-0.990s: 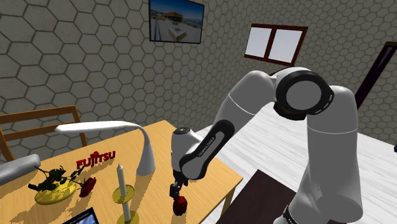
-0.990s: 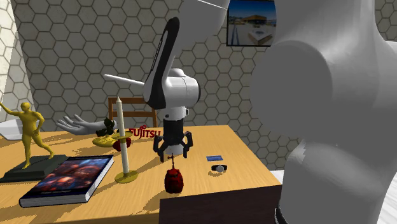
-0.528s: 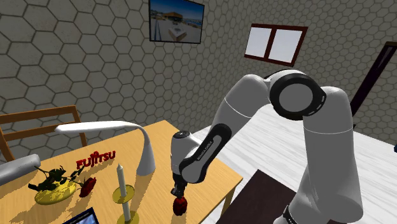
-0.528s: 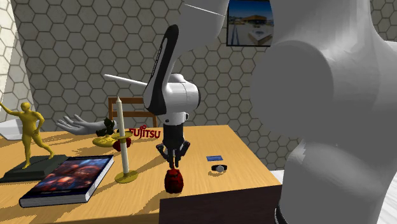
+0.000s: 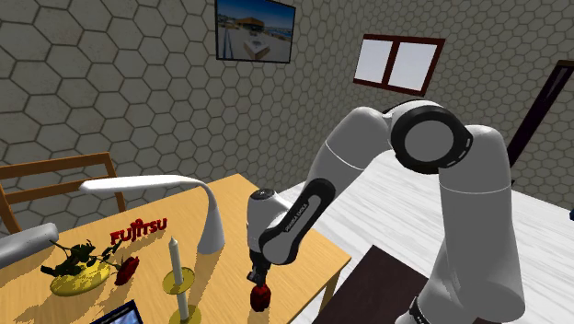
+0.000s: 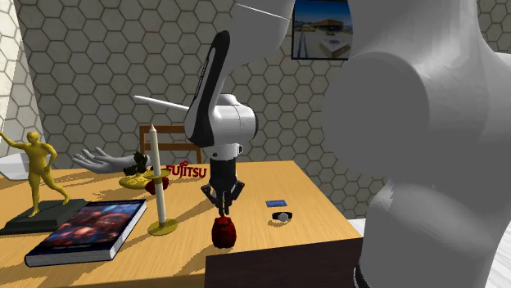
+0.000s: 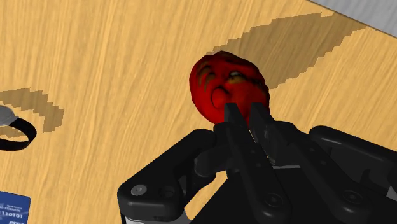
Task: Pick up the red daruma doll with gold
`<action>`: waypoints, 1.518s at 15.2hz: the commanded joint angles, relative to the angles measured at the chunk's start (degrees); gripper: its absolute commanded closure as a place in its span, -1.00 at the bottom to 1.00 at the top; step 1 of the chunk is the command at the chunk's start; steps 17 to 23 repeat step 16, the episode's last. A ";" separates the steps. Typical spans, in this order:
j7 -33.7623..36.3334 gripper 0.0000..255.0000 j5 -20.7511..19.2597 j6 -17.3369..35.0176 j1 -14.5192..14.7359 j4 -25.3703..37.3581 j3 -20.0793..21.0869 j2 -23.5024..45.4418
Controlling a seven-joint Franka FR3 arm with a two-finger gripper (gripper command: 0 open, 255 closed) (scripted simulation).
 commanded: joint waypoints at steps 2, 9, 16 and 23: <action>-0.27 1.00 0.38 -1.57 -0.31 -0.41 0.32 -1.96; -0.85 1.00 1.52 -6.21 -0.91 -1.06 1.11 -7.29; -1.27 1.00 2.35 -9.81 -1.23 -1.13 1.54 -11.00; -1.27 1.00 2.35 -9.81 -1.23 -1.13 1.54 -11.00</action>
